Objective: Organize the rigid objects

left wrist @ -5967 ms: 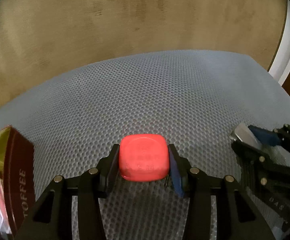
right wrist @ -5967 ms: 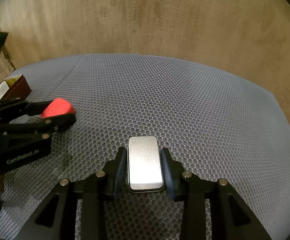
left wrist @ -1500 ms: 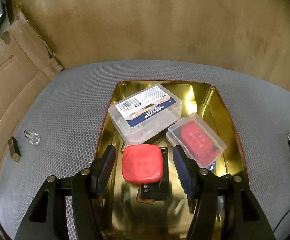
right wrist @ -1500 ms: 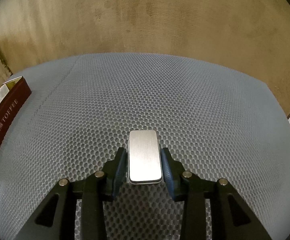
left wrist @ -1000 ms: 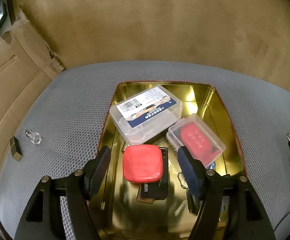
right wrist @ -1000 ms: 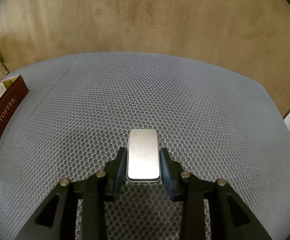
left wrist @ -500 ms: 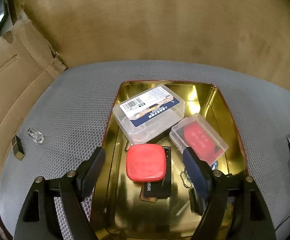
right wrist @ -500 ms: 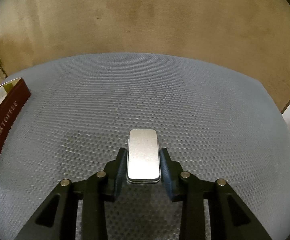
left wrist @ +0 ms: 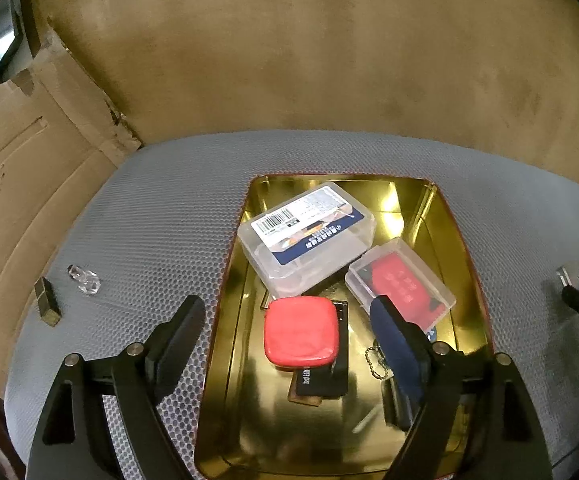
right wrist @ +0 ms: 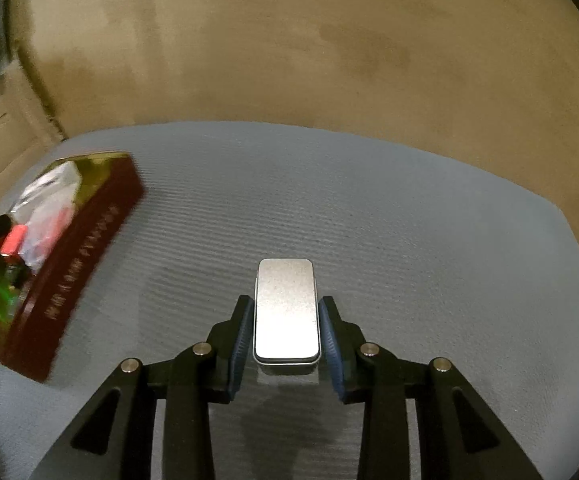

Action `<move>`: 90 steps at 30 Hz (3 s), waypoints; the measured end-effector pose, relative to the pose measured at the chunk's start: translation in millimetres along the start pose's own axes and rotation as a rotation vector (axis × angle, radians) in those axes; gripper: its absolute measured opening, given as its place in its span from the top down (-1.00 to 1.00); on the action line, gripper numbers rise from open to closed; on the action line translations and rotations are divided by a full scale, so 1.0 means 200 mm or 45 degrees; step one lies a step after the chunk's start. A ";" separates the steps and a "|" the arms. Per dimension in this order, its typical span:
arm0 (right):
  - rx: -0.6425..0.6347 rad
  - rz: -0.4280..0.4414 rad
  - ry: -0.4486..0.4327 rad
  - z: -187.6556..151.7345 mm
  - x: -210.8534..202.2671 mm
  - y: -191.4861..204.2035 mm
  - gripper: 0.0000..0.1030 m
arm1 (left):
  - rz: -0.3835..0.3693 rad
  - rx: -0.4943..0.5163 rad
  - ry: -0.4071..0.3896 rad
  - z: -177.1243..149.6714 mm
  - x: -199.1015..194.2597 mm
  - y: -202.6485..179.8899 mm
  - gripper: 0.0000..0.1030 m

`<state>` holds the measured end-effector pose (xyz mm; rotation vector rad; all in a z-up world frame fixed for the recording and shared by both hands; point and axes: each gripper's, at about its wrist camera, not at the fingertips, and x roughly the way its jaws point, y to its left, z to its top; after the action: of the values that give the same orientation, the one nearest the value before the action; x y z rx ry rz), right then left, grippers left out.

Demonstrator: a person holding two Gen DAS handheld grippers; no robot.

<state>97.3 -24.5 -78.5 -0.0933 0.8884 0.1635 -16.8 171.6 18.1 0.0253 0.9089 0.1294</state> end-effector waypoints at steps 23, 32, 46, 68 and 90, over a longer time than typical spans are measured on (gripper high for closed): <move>-0.229 0.253 -0.048 0.29 -0.03 0.69 0.35 | 0.029 -0.075 0.017 0.05 0.02 0.17 -0.67; -0.251 0.248 0.012 0.34 0.09 0.82 0.35 | 0.034 -0.114 0.022 0.06 0.03 0.22 -0.68; -0.210 0.220 0.064 0.45 0.23 0.88 0.34 | 0.031 -0.150 0.044 0.06 0.05 0.27 -0.68; -0.199 0.165 0.041 0.33 0.00 0.86 -0.21 | 0.037 -0.136 0.053 0.06 0.05 0.25 -0.68; -0.193 0.166 0.083 0.18 -0.06 0.85 -0.22 | 0.020 -0.069 0.054 0.04 0.02 0.17 -0.68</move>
<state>86.3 147.2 -49.8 -0.1831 0.9464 0.3513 -10.2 205.4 22.4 -0.0210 0.9472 0.1697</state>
